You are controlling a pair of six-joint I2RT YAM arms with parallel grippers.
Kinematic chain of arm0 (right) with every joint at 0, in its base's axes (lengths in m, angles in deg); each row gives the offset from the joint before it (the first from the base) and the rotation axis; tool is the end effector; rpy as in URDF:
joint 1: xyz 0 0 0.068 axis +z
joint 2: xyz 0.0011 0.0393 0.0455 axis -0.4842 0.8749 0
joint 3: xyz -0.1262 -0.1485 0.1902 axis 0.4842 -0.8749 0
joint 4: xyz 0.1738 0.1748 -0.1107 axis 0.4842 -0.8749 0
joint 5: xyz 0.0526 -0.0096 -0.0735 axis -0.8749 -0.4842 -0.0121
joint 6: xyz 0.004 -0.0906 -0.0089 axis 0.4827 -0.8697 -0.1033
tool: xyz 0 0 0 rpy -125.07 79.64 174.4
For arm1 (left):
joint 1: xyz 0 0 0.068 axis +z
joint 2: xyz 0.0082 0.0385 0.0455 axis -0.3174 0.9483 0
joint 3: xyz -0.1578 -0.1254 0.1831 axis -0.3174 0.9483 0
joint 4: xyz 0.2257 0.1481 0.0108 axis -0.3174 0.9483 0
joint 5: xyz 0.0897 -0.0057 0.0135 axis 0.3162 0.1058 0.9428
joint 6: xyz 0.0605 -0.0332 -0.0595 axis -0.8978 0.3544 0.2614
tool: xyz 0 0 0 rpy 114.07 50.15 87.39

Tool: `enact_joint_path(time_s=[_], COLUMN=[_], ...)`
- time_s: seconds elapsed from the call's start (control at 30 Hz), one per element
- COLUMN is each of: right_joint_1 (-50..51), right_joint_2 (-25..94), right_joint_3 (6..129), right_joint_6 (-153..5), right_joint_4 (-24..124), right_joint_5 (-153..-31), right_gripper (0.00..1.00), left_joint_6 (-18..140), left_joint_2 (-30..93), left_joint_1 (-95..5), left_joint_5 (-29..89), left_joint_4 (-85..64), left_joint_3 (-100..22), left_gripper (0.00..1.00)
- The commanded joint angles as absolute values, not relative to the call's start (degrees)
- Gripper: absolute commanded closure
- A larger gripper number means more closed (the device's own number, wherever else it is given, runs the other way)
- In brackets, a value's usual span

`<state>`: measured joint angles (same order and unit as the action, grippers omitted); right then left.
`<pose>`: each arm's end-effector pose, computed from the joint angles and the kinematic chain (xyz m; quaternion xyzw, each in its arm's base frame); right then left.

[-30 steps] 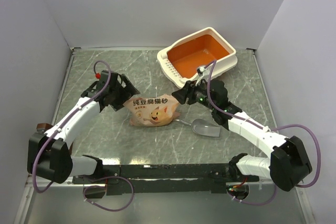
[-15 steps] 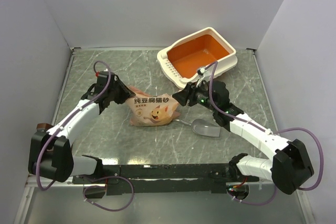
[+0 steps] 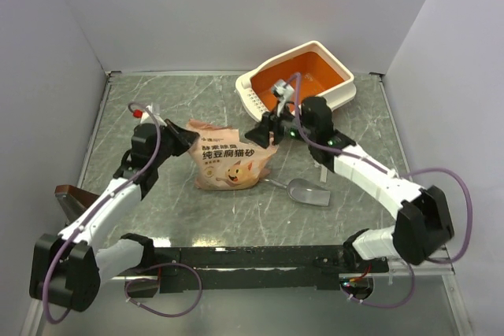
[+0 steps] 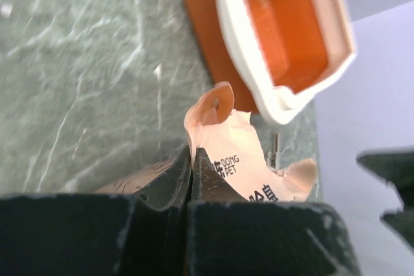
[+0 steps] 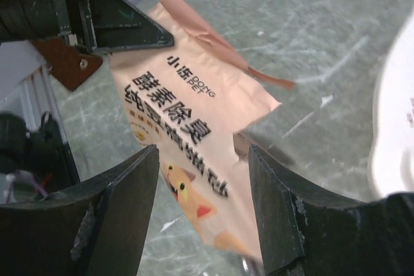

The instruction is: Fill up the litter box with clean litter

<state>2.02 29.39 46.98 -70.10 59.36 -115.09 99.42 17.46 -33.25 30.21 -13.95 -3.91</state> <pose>0.2821 0.2183 0.3039 -0.2972 0.7095 0.4096 0.4904 0.2841 -0.0868 0.2438 -0.2047 0.7873 -0.3578 0.4585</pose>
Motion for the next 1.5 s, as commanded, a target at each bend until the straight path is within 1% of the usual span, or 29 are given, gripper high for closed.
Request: enact_joint_path(time_s=[0.0,0.13,0.17,0.23,0.27,0.3,0.4,0.47,0.57,0.67,0.8,0.97,1.13,1.2,1.23,1.27,1.3,1.37,1.4,1.43,1.47], right_joint_1=[2.33,2.33,2.41,2.42,2.50,2.50,2.59,2.68,2.94,3.56,4.43,7.24,9.09,9.71,9.88,10.32,10.50,10.68,11.11,11.38,11.73], right_joint_2=[36.02,41.56,42.54,45.34,46.23,47.11,50.53,51.24,51.77,51.69,55.02,59.94,63.28,64.08,64.17,64.86,65.22,64.53,63.56,62.33,59.54], right_joint_3=[60.54,69.61,71.19,76.46,78.57,82.25,88.32,90.01,91.95,92.30,96.34,101.26,103.46,103.29,103.12,103.64,103.90,102.42,101.19,99.62,96.64], right_joint_6=[-85.34,-96.68,-100.97,-105.30,-108.80,-110.22,-117.43,-120.34,-123.15,-125.17,-126.67,-128.43,-129.22,-129.83,-130.36,-131.15,-131.50,-131.24,-128.63,-126.61,-124.50], right_joint_4=[51.25,40.62,39.21,32.45,30.08,25.44,16.47,14.07,11.42,10.98,8.97,6.07,3.78,2.20,1.24,-0.34,-2.88,-3.17,0.49,3.83,7.00], right_joint_5=[-125.01,-132.39,-136.06,-138.46,-139.95,-140.31,-141.02,-140.23,-140.41,-139.88,-139.70,-137.86,-136.54,-136.80,-136.89,-136.80,-136.37,-135.49,-134.53,-133.47,-129.90], right_gripper=[0.35,0.33,0.32,0.31,0.31,0.30,0.29,0.28,0.27,0.26,0.25,0.25,0.26,0.31,0.42,0.92,1.00,1.00,1.00,1.00,1.00], left_joint_6=[97.08,96.46,96.37,96.81,97.16,97.42,98.13,98.66,98.57,97.08,97.25,96.20,96.11,95.58,95.49,95.41,95.06,95.05,94.97,94.36,91.13], left_joint_2=[10.73,9.49,9.92,10.89,12.20,13.08,15.98,17.39,18.27,17.58,16.17,13.36,11.69,10.98,10.29,10.02,9.67,8.35,6.26,4.67,2.83], left_joint_1=[-33.09,-33.01,-33.01,-33.01,-33.01,-33.01,-33.01,-33.01,-33.01,-33.01,-33.09,-33.09,-33.09,-33.01,-33.01,-33.01,-33.01,-33.01,-33.09,-33.01,-33.09], left_joint_5=[28.65,25.75,24.78,22.32,20.91,19.42,13.10,8.28,3.26,0.17,-3.53,-4.59,-4.85,-4.33,-4.06,-3.89,-3.80,-2.66,-0.65,5.63,10.39], left_joint_4=[-35.79,-49.56,-51.61,-56.01,-60.64,-62.77,-69.63,-73.58,-75.53,-74.49,-75.71,-74.74,-74.76,-74.31,-74.31,-74.05,-73.70,-71.77,-69.93,-64.26,-49.24], left_joint_3=[1.47,6.66,8.24,9.48,10.44,10.71,10.89,10.45,9.75,9.31,10.01,11.59,12.30,12.73,13.00,13.09,13.09,13.00,12.30,11.08,9.15], left_gripper=[0.99,0.99,0.99,0.99,0.99,0.99,0.99,0.99,0.99,0.99,0.99,0.99,0.99,0.99,0.99,0.99,0.99,0.99,0.97,0.91,0.71])
